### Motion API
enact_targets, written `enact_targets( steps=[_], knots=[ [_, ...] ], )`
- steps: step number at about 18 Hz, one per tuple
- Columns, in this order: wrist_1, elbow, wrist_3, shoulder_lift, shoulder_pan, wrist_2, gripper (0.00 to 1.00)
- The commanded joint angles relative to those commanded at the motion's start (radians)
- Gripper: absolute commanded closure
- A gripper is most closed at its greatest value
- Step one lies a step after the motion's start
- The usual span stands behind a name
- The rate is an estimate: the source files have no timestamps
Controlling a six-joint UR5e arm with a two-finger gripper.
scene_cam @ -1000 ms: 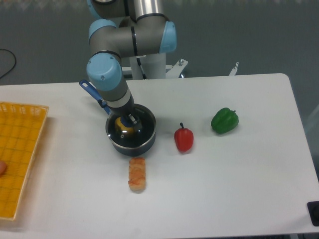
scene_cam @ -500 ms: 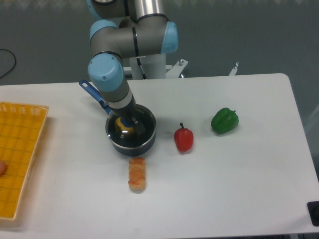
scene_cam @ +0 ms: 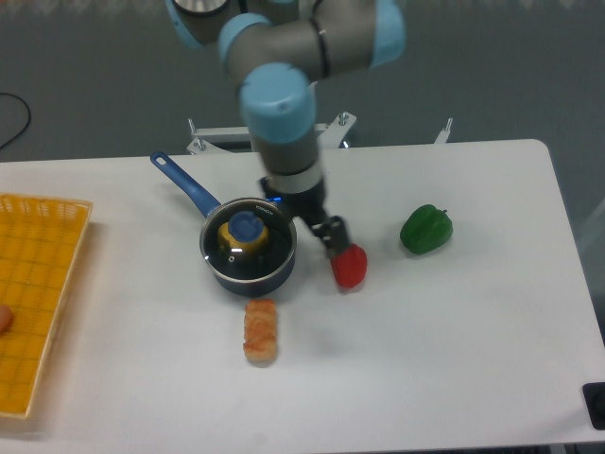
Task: Close the pot lid
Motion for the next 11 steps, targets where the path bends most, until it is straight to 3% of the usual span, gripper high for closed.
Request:
enact_targets(
  steps=[5,7,11],
  knots=[
    [0.006,0.031,0.155,-0.023,0.132,-0.043,0.0],
    [0.003,0.031,0.213,-0.023,0.193,-0.098,0.0],
    [0.0,0.015,0.348,-0.022,0.272,-0.094,0.0]
  ],
)
